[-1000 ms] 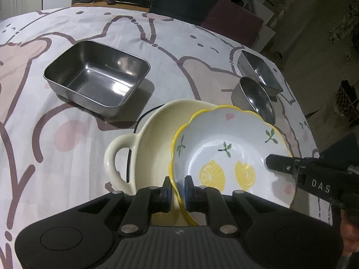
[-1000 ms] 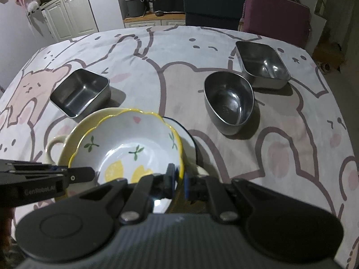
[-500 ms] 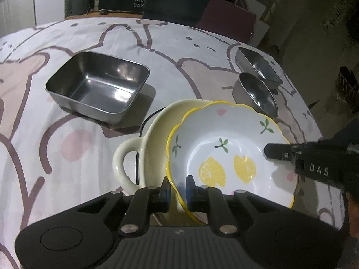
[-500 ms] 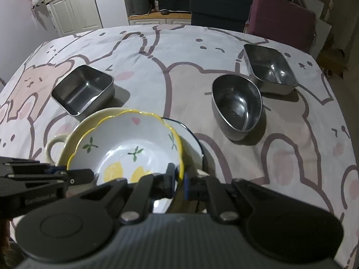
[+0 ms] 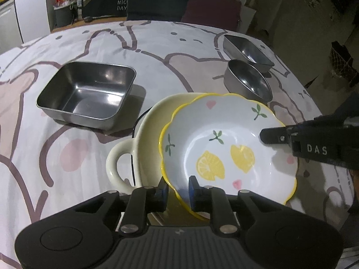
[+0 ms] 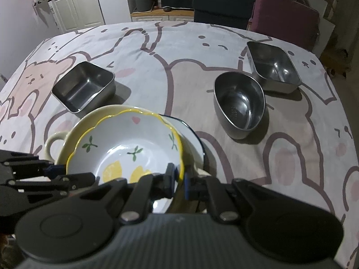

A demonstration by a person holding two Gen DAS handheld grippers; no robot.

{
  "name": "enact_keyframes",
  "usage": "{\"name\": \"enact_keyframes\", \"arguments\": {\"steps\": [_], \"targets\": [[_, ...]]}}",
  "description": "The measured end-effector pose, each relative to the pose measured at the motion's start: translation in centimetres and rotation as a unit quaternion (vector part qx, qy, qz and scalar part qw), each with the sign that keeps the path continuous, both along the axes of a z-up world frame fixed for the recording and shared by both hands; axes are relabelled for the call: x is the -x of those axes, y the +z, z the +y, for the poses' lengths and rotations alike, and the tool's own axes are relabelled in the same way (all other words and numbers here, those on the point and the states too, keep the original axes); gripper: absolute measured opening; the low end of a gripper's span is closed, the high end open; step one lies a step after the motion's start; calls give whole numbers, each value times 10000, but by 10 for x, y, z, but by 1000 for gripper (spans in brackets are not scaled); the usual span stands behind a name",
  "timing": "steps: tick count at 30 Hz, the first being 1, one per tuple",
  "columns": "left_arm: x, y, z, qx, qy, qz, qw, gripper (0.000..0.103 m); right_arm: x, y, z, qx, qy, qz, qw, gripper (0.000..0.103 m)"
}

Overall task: Organize plates and bowls
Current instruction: 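Lower the lemon bowl into the cream bowl with both grippers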

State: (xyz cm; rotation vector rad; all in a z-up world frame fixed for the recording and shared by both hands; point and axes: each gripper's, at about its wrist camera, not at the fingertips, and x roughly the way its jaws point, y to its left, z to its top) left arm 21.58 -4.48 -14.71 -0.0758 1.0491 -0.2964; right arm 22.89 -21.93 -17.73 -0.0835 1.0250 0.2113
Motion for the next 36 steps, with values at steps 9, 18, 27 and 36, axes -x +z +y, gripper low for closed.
{"name": "enact_keyframes", "arguments": {"steps": [9, 18, 27, 36], "targets": [[-3, 0, 14, 464, 299, 325, 9979, 16, -1, -1, -3, -150, 90, 32, 9998, 9], [-2, 4, 22, 663, 452, 390, 9960, 15, -2, -2, -4, -219, 118, 102, 9996, 9], [-4, 7, 34, 823, 710, 407, 9932, 13, -2, -11, 1, -233, 156, 266, 9993, 11], [-1, 10, 30, 652, 637, 454, 9948, 13, -4, -13, 3, -215, 145, 271, 9993, 11]]}}
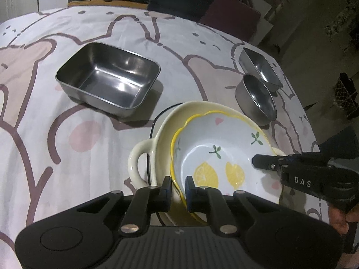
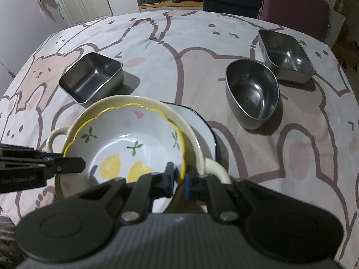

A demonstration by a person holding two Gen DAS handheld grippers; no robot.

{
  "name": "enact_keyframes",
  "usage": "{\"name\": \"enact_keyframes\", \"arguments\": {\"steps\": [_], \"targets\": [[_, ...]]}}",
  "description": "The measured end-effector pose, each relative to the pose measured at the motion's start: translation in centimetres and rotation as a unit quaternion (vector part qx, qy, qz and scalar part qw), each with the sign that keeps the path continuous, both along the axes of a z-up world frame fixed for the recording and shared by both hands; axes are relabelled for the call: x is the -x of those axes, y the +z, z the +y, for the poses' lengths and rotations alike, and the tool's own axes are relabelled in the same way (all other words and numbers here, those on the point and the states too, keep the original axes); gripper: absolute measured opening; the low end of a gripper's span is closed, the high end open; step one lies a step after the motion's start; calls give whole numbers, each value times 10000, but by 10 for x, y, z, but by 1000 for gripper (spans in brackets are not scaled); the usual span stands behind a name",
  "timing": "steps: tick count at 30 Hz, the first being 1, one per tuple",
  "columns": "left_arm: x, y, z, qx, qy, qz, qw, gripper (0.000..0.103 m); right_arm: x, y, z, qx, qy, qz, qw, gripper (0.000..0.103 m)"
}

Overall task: Organize plates and bowls
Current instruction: 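Lower the lemon bowl into the cream bowl with both grippers, then hold the lemon bowl rim with both grippers, settling it into the cream bowl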

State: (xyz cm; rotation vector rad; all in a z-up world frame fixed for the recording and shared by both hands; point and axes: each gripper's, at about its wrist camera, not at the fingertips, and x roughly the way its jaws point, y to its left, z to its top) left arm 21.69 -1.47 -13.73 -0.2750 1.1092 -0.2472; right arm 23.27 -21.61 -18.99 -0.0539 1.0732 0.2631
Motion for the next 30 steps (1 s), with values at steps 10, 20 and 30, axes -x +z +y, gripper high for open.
{"name": "enact_keyframes", "arguments": {"steps": [10, 20, 30], "targets": [[1, 0, 4, 109, 13, -22, 9999, 12, -1, 7, -1, -4, -6, -83, 10000, 8], [1, 5, 8, 150, -23, -89, 9998, 13, 3, 10, 0, 95, -15, -153, 9998, 8], [10, 31, 13, 515, -129, -402, 9978, 16, 0, 7, 4, 71, 83, -110, 9999, 9]]}}
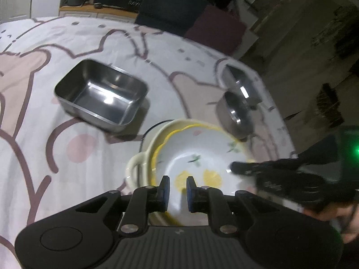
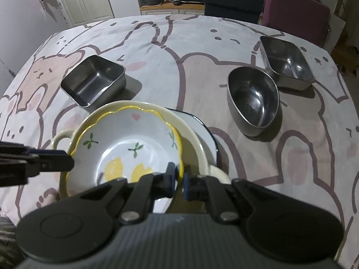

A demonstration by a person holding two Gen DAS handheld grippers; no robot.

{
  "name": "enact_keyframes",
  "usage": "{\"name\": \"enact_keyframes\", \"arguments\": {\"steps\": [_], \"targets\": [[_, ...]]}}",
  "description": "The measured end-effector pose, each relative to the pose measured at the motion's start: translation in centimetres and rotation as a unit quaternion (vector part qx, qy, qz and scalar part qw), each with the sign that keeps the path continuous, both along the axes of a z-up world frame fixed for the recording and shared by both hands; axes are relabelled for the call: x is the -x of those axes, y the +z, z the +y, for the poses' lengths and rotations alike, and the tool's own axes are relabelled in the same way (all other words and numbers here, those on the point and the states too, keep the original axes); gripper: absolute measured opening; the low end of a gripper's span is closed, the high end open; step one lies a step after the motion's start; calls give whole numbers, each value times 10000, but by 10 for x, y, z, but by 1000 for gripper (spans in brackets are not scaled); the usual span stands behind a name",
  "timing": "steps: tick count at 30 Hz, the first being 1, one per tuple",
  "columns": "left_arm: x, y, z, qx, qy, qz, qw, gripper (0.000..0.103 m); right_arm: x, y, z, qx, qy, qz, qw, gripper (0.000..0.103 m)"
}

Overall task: Organize plates and bowls
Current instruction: 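Hold the lemon bowl rim with both grippers, settling it into the cream bowl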

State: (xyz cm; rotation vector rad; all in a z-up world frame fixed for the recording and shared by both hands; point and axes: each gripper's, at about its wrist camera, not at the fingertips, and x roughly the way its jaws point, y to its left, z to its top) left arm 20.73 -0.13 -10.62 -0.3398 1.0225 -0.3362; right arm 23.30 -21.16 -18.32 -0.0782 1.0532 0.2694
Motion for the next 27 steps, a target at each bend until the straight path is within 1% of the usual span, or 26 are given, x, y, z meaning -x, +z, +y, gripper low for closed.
{"name": "enact_keyframes", "arguments": {"steps": [3, 7, 16, 22, 27], "targets": [[4, 8, -3, 9, -110, -82, 9999, 17, -2, -1, 2, 0, 4, 16, 10000, 9], [6, 9, -7, -48, -208, -88, 9997, 18, -6, -5, 0, -54, -69, 129, 9999, 10], [2, -5, -13, -323, -316, 37, 9990, 18, -13, -14, -5, -204, -180, 366, 9990, 12], [-2, -12, -19, -400, -374, 52, 9985, 19, -16, -16, -4, -227, -269, 549, 9979, 13], [-5, -20, -28, -601, -514, 95, 9968, 19, -16, -16, -5, -271, -352, 658, 9968, 13]]}}
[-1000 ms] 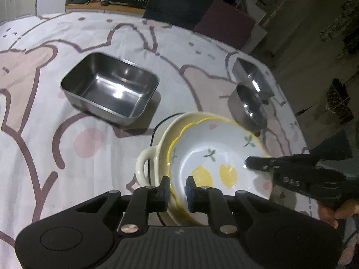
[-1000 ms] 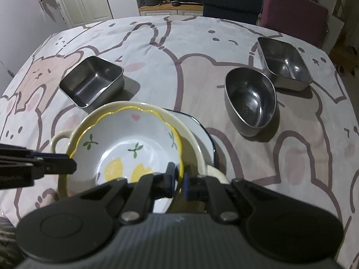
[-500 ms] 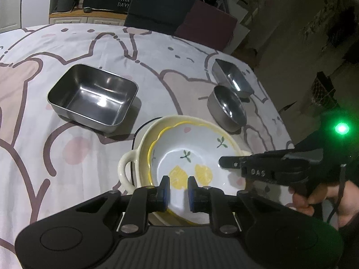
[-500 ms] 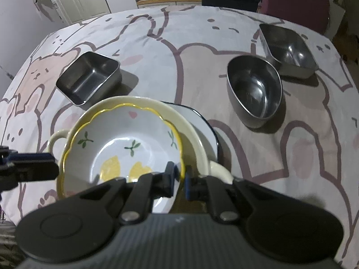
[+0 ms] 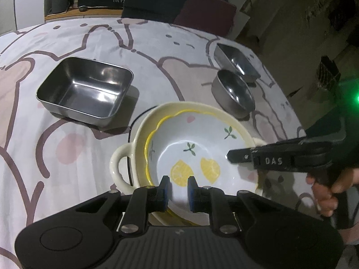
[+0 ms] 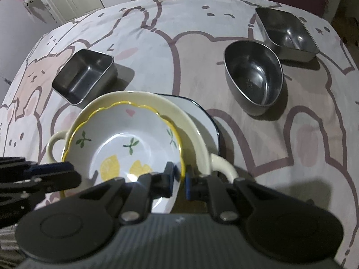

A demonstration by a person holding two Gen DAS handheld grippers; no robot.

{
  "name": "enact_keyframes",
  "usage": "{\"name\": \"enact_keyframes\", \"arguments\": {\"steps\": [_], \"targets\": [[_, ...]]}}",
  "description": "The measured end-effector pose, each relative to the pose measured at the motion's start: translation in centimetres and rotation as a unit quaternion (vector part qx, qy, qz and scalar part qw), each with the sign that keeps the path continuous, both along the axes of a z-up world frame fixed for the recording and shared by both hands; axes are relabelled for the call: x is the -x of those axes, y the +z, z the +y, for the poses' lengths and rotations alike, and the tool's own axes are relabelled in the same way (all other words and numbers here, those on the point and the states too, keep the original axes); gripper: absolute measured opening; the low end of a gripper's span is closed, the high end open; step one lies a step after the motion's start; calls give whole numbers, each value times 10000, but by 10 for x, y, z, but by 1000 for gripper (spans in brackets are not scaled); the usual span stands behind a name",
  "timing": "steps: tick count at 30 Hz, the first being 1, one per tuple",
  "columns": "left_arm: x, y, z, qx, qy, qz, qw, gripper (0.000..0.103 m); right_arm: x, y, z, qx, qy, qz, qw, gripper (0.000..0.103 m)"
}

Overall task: Organize plates and bowls
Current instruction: 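Hold the lemon bowl rim with both grippers, settling it into the cream bowl, then open both grippers to release the lemon bowl rim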

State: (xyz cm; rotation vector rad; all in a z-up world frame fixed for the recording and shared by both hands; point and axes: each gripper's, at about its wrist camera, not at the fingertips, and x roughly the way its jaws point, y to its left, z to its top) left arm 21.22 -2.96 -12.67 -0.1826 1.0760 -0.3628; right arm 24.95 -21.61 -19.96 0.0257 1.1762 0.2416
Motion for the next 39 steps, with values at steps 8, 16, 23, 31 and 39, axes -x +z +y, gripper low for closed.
{"name": "enact_keyframes", "arguments": {"steps": [8, 16, 23, 31, 39], "targets": [[1, -2, -5, -142, -173, -13, 9997, 18, -2, 1, -2, -28, -70, 107, 9999, 13], [2, -1, -8, -174, -196, -43, 9996, 18, 1, 11, -9, -100, -248, 18, 9996, 13], [2, 5, -5, -46, -154, -67, 9998, 23, 6, 17, -14, -101, -237, -35, 9997, 14], [10, 24, -5, 93, -203, -249, 9994, 34, 29, 43, -17, -248, -106, -474, 9985, 30], [20, 45, -2, 111, -141, -504, 9986, 48, 61, 75, -23, -351, -133, -1084, 9934, 61]]}}
